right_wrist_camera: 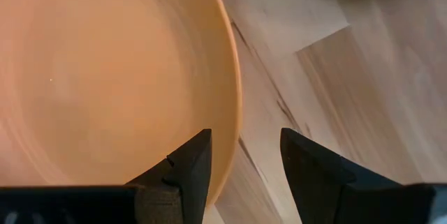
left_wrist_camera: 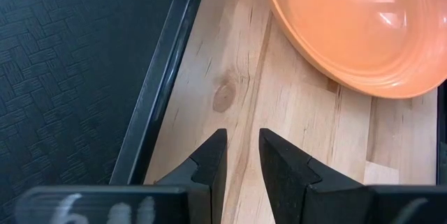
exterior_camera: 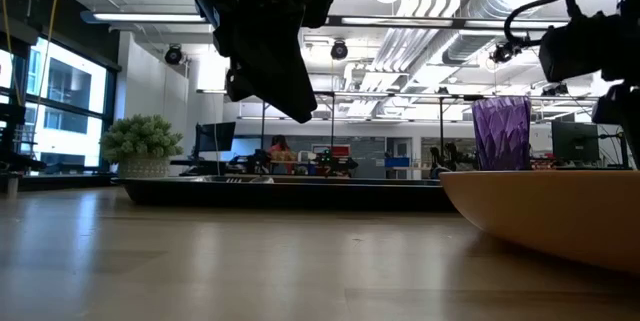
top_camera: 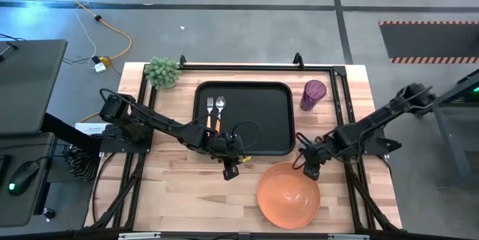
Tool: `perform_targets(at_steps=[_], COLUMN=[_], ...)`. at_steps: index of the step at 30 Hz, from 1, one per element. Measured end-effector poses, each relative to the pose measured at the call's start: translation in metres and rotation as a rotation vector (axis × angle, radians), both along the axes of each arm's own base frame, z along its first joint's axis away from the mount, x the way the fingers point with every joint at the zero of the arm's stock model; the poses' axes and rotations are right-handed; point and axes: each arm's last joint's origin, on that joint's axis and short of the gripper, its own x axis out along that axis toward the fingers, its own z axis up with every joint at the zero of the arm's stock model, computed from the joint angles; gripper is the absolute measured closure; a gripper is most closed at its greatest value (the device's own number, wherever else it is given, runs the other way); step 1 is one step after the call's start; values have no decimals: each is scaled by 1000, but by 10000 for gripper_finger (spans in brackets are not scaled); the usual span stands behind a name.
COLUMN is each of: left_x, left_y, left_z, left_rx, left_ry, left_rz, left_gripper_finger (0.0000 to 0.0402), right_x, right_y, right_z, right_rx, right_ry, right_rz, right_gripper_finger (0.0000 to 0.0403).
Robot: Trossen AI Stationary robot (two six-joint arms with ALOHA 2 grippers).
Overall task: Pick and place plate/cup/fork/spoon on tray
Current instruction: Put the orange plate on the black tray beside the orange spoon
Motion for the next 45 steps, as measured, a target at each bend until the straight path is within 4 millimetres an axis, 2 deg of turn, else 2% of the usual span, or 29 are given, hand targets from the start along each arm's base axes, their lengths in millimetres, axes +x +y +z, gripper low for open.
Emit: perform_targets(at_steps=[19,23,31,40,45], left_x=[0,0,0,0,-2], left_y=[0,0,0,0,0], left_z=[0,0,0,0,-1], left_rx=[0,0,0,0,3], left_ry=[1,1,1,4,21], left_rz=[0,0,0,0,1], left_gripper_finger=[326,326,326,326,326], right_x=[18,19,20,24,34], right_y=[11,11,13,16,21], right_z=[-32,-36,-33,-31,-16], right_rx=[1,-1,25,72,80], right_ry=[97,116,93,67,29], right_rz=[28,47,63,84,110], right_gripper_finger=[248,280,389,399,401])
